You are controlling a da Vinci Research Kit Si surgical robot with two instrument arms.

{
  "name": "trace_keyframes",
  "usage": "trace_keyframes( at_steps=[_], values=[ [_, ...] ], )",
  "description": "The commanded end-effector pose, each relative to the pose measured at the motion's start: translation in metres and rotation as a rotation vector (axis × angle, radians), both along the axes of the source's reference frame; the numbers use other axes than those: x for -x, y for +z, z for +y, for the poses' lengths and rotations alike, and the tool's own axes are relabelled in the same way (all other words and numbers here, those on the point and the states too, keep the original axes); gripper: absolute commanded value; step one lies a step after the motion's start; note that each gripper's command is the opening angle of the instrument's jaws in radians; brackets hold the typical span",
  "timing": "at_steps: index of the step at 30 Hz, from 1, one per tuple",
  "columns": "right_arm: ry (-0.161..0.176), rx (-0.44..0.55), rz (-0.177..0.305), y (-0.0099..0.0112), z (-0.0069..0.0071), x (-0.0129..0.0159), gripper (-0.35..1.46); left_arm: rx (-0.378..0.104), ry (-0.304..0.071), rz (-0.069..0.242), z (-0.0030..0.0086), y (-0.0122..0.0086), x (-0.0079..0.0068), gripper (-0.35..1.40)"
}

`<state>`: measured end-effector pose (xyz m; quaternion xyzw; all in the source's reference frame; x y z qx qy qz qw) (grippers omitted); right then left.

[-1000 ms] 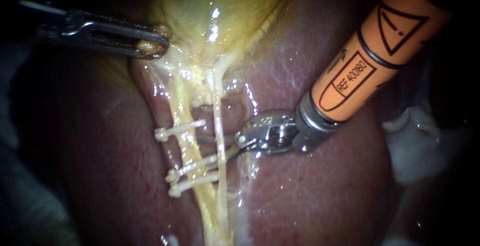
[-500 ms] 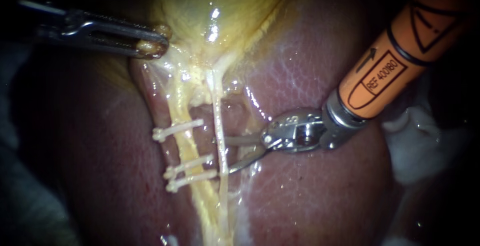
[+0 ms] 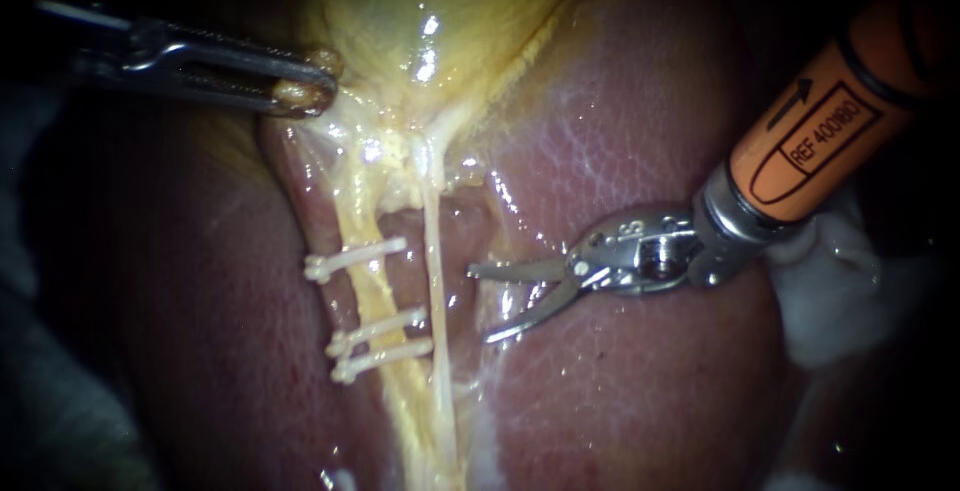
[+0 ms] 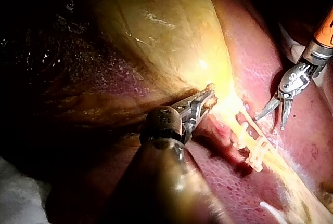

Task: Go to the cutting position left tube

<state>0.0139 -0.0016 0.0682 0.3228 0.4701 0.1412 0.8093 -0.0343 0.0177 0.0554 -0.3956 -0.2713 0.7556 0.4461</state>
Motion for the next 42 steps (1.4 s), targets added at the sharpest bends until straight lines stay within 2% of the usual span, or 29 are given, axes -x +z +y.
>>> trace_keyframes(
  at_steps=[1,6,11,15,21,33,42],
  values=[
    [-0.003,-0.003,0.003,-0.0002,0.0001,0.0001,1.31,0.000,0.000,0.000,0.0000,0.0000,0.0000,-0.35],
    [-0.015,-0.024,0.015,-0.0024,0.0004,-0.0003,1.36,0.000,0.000,0.000,0.0000,0.0000,0.0000,-0.35],
    [-0.026,-0.046,0.043,-0.0047,-0.0001,-0.0011,1.38,0.000,0.000,0.000,0.0000,0.0000,0.0000,-0.35],
    [-0.036,-0.056,0.052,-0.0056,-0.0005,-0.0022,1.38,0.000,0.000,0.000,0.0000,0.0000,0.0000,-0.35],
    [-0.027,-0.095,0.068,-0.0062,-0.0008,-0.0040,1.40,0.000,0.001,0.000,0.0000,0.0000,0.0000,-0.35],
    [-0.014,-0.128,0.073,-0.0053,-0.0008,-0.0057,1.41,0.000,0.000,0.000,0.0000,0.0000,0.0000,-0.35],
    [-0.010,-0.137,0.064,-0.0025,-0.0011,-0.0059,1.41,0.000,0.001,0.000,0.0000,0.0000,0.0000,-0.35]
  ],
)
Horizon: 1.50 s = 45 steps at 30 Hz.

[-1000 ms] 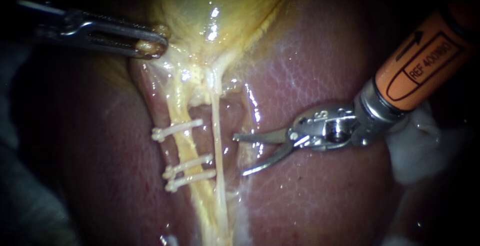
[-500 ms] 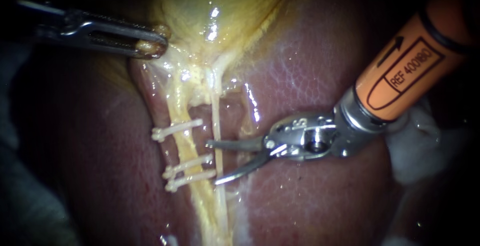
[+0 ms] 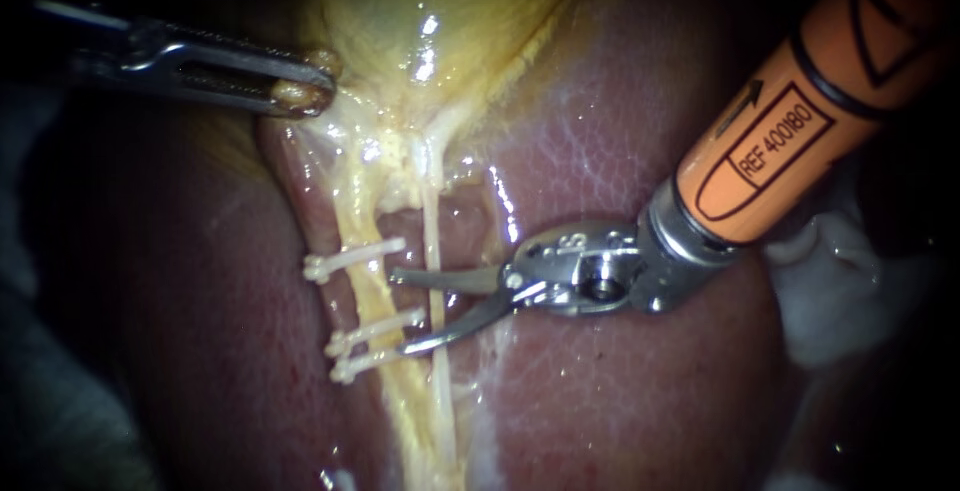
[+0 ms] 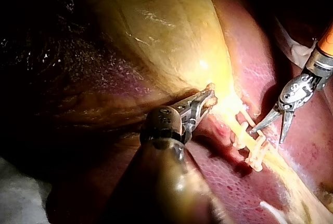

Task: Go to the cutting position left tube

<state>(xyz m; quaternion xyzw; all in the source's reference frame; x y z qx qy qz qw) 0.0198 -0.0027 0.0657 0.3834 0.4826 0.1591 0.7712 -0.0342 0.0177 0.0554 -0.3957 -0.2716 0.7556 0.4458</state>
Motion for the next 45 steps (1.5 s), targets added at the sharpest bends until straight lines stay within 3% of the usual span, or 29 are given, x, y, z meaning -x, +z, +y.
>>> trace_keyframes(
  at_steps=[1,8,16,22,35,45],
  values=[
    [-0.001,-0.002,-0.002,0.0006,-0.0001,0.0000,1.41,0.000,0.000,0.000,0.0000,0.0000,0.0000,-0.35],
    [-0.014,0.010,-0.014,0.0037,-0.0006,0.0001,1.43,0.000,0.000,0.000,0.0000,0.0000,0.0000,-0.35],
    [-0.026,0.017,-0.008,0.0054,-0.0005,0.0001,1.43,0.000,0.000,0.000,0.0000,0.0000,0.0000,-0.35],
    [-0.037,0.015,-0.005,0.0054,-0.0005,-0.0001,1.43,0.000,0.000,0.000,0.0000,0.0000,-0.0001,-0.35],
    [-0.070,-0.007,0.056,0.0048,-0.0010,-0.0026,1.41,0.000,0.000,0.000,0.0000,0.0000,-0.0001,-0.35],
    [-0.055,-0.022,0.093,0.0044,-0.0012,-0.0053,1.41,0.000,0.000,0.000,0.0000,0.0000,0.0000,-0.35]
  ],
)
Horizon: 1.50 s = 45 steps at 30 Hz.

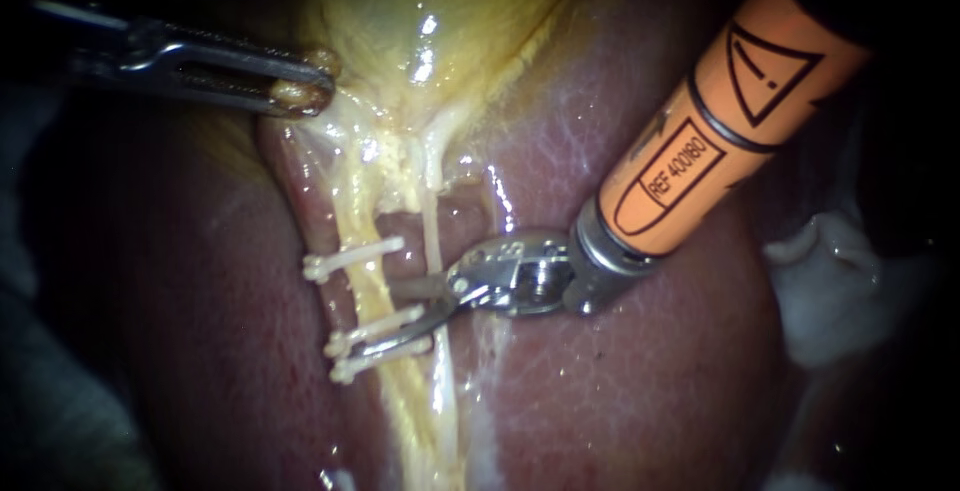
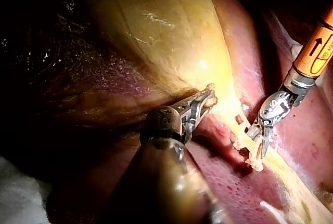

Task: Go to the cutting position left tube

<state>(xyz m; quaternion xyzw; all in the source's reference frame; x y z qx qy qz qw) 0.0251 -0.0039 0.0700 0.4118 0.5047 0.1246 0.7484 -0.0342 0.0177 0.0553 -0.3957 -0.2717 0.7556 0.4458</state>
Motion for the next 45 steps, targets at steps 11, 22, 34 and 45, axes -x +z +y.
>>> trace_keyframes(
  at_steps=[11,22,34,45],
  values=[
    [0.033,-0.021,0.045,-0.0005,-0.0003,-0.0035,1.43,0.000,-0.001,0.000,0.0000,0.0000,0.0001,-0.35],
    [0.044,-0.032,0.059,-0.0007,-0.0004,-0.0042,1.43,0.000,-0.001,0.000,0.0000,0.0000,0.0001,-0.35],
    [0.001,-0.184,0.004,-0.0025,0.0007,-0.0021,1.38,0.000,-0.001,0.000,0.0000,0.0000,0.0001,-0.35],
    [-0.066,-0.219,-0.004,-0.0022,0.0005,-0.0016,1.33,0.000,-0.001,0.001,0.0000,0.0001,0.0002,-0.35]
  ],
)
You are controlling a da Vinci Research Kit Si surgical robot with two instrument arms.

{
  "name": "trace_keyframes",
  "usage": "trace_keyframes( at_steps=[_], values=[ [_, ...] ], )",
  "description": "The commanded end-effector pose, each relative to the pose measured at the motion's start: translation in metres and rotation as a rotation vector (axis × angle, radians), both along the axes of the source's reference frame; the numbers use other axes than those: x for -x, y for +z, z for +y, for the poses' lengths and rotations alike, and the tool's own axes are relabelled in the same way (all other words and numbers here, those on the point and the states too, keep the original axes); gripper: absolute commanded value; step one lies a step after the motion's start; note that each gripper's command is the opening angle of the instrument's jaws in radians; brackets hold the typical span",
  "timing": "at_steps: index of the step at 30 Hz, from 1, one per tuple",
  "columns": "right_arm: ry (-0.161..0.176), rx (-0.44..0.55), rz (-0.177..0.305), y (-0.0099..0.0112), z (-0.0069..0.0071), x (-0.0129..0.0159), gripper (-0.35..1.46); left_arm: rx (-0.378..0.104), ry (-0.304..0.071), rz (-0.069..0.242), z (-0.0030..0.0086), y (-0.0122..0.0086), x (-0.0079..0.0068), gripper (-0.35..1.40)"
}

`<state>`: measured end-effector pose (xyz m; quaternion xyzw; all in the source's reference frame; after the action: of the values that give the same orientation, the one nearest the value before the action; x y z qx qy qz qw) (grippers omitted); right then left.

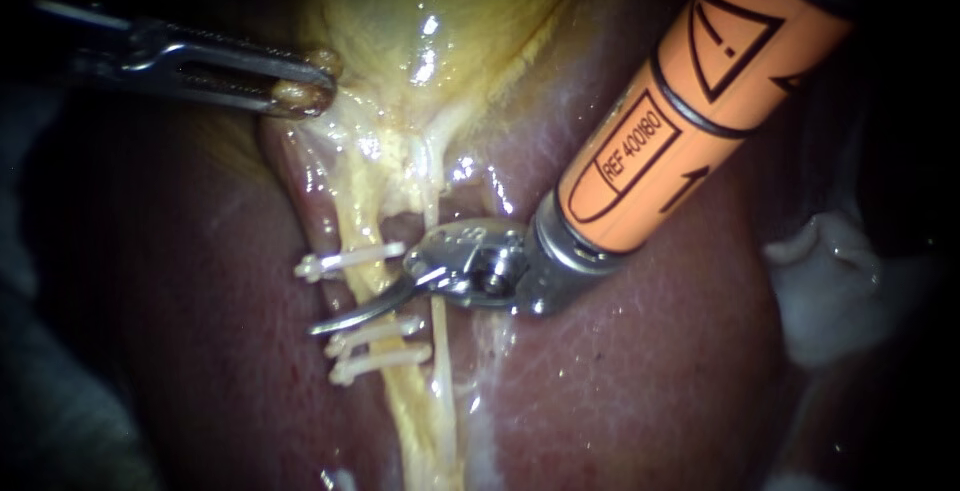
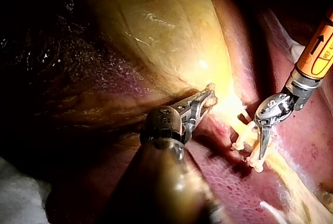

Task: Go to the cutting position left tube

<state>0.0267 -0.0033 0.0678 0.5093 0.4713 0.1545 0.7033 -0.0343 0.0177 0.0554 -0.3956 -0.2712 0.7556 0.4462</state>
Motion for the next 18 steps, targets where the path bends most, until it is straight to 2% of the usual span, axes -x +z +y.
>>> trace_keyframes(
  at_steps=[1,5,13,18],
  values=[
    [0.002,0.006,0.002,0.0001,-0.0002,-0.0002,1.33,0.000,0.000,0.000,0.0000,0.0000,0.0000,-0.35],
    [0.007,0.007,0.006,0.0003,-0.0004,-0.0005,1.33,0.000,0.000,0.000,0.0000,0.0000,0.0000,-0.35],
    [0.099,-0.013,0.050,0.0008,-0.0004,-0.0023,1.40,0.000,0.000,0.000,0.0000,0.0000,0.0000,-0.35],
    [0.120,-0.019,0.060,0.0008,-0.0004,-0.0026,1.40,0.000,0.000,0.000,0.0000,0.0000,0.0000,-0.35]
  ],
)
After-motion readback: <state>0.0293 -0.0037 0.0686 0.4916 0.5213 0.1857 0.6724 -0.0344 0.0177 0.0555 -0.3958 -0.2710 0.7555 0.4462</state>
